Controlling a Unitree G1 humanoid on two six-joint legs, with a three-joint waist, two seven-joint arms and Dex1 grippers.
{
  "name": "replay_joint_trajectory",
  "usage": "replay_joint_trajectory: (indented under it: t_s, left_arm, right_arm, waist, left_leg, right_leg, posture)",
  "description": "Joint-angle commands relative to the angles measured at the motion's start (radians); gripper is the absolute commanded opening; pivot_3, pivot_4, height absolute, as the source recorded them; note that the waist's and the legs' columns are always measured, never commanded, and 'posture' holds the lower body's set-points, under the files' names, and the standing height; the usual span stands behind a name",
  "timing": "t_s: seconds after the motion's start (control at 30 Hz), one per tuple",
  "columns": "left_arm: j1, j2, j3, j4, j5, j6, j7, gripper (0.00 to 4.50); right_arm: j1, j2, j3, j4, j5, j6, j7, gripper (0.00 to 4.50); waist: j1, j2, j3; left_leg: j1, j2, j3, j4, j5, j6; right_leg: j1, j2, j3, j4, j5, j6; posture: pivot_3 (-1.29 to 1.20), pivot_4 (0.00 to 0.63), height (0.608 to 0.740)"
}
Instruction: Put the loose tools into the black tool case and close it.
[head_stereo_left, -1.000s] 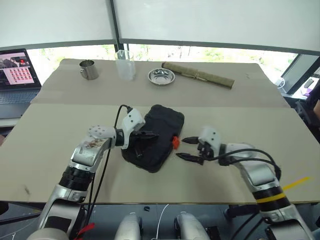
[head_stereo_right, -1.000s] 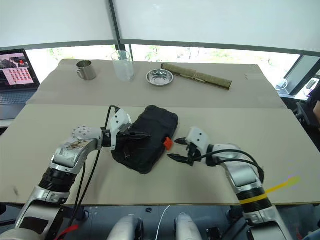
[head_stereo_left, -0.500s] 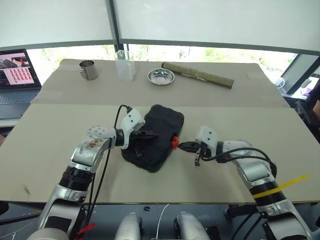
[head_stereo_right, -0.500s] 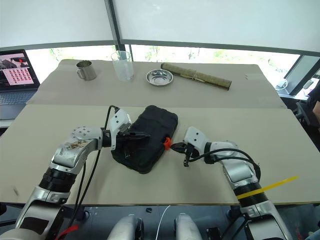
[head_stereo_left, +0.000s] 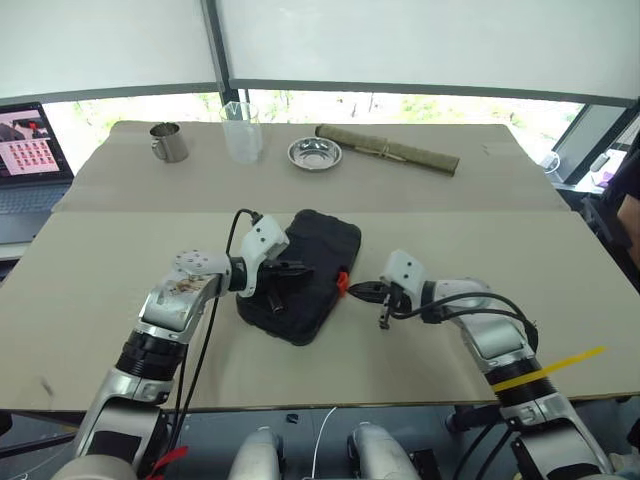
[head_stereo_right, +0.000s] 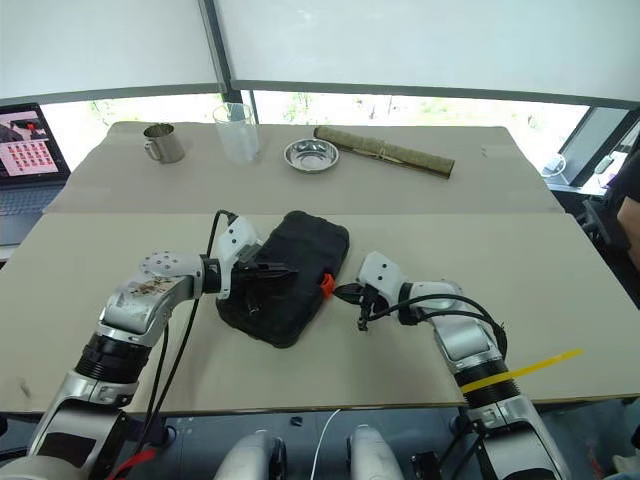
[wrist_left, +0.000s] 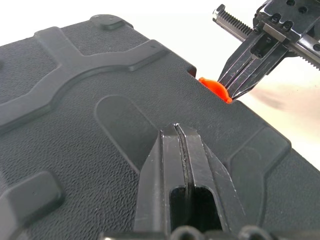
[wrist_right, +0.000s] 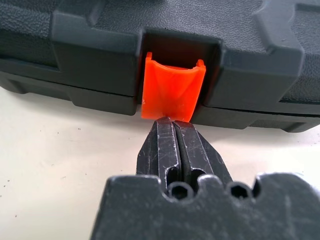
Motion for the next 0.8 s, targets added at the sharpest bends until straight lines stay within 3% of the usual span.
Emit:
replay_joint_trajectory:
  t_s: [0.03,0.53,0.73,0.77,0.8]
  left_arm:
    - [0.072,0.004,-0.095,0.064,0.036,0.075,0.004,0.00]
    - [0.112,-0.006,-0.046,0.055,0.003,0.037,0.018,0.00]
    - [0.201,-0.002,0.168,-0.071,-0.137,-0.144,-0.013,0.00]
    - [0.226,0.009,0.213,-0.107,-0.174,-0.143,-0.018,0.26]
    - [0.249,0.022,0.251,-0.136,-0.200,-0.141,-0.017,0.52]
  right_arm:
    - [-0.033,0.037,0.011,-0.045,0.011,0.009,-0.019,0.09]
    - [-0.009,0.078,0.006,-0.038,0.011,-0.001,-0.023,0.09]
    - [0.072,-0.021,-0.111,-0.166,0.124,0.016,0.054,0.09]
    - [0.087,-0.045,-0.137,-0.186,0.145,0.027,0.060,0.61]
    - [0.099,-0.068,-0.159,-0.202,0.164,0.037,0.067,0.83]
  waist:
    - [-0.003,0.000,0.000]
    - [-0.013,0.000,-0.001]
    - [-0.018,0.001,-0.001]
    - [-0.018,0.001,-0.001]
    - [-0.017,0.001,0.000]
  left_leg:
    - [0.000,0.000,0.000,0.000,0.000,0.000]
    - [0.016,0.000,0.000,-0.009,0.000,0.000]
    - [0.013,0.000,-0.002,-0.014,0.000,0.000]
    - [0.010,0.000,-0.003,-0.015,0.000,0.000]
    - [0.008,0.000,-0.004,-0.015,0.000,0.000]
  right_leg:
    - [0.000,0.000,0.000,0.000,0.000,0.000]
    - [0.011,0.000,0.002,-0.001,-0.005,0.002]
    - [0.009,0.000,0.002,-0.006,-0.003,-0.002]
    - [0.006,0.000,0.002,-0.008,-0.001,-0.004]
    - [0.005,-0.001,0.002,-0.008,-0.001,-0.004]
  posture:
    - [0.00,0.150,0.740]
    - [0.00,0.150,0.740]
    - [0.00,0.150,0.740]
    - [0.00,0.150,0.740]
    - [0.00,0.150,0.740]
